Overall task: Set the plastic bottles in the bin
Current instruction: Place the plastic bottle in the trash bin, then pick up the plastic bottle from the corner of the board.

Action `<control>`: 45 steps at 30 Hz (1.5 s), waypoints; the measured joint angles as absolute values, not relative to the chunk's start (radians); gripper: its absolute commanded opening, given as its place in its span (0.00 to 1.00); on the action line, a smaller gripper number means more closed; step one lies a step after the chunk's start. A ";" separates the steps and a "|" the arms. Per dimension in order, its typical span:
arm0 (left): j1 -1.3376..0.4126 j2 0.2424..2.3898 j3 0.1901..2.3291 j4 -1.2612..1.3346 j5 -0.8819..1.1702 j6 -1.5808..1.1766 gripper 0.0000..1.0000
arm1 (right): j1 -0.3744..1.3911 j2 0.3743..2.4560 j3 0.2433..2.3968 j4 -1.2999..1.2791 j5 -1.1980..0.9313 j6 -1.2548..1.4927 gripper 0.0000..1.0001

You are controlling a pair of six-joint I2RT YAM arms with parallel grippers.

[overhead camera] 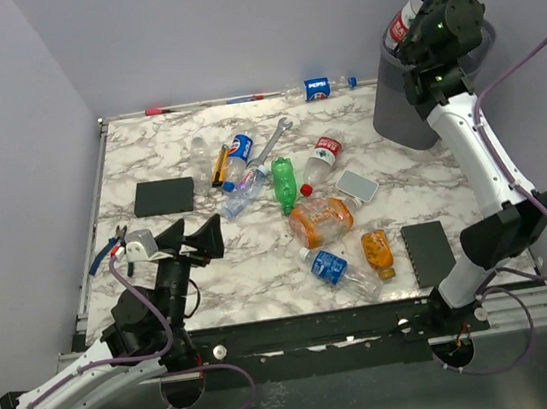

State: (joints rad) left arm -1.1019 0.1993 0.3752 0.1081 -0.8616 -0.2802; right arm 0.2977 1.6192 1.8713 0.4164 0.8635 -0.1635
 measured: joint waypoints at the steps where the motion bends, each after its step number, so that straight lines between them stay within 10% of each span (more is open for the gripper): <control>1: -1.102 0.196 0.376 0.108 -0.866 -0.281 0.99 | 0.277 1.645 1.897 0.425 0.863 -0.154 0.01; 10: -1.102 0.170 0.377 0.080 -0.905 -0.294 0.99 | 0.113 1.839 2.135 0.342 0.862 -0.068 0.02; 15: -1.102 0.175 0.377 0.078 -0.907 -0.295 0.99 | 0.062 1.851 2.038 0.236 0.832 -0.008 0.66; 17: -1.102 0.183 0.377 0.078 -0.907 -0.295 0.99 | 0.056 1.851 1.988 0.195 0.793 0.029 0.75; 31: -1.102 0.240 0.380 0.069 -0.916 -0.295 0.99 | 0.058 1.655 2.007 -0.021 0.378 0.385 0.76; 41: -1.102 0.495 0.461 -0.004 -0.904 -0.295 0.99 | 0.356 1.107 1.507 -0.058 -0.095 0.525 0.76; 45: -1.102 0.564 0.474 -0.026 -0.881 -0.295 0.99 | 0.436 1.002 1.245 -0.168 -0.121 0.525 1.00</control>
State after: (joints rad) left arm -1.1019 0.5640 0.4740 -0.0257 -0.8814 -0.2951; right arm 0.4362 1.0023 1.2449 -0.1684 -0.1215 0.5255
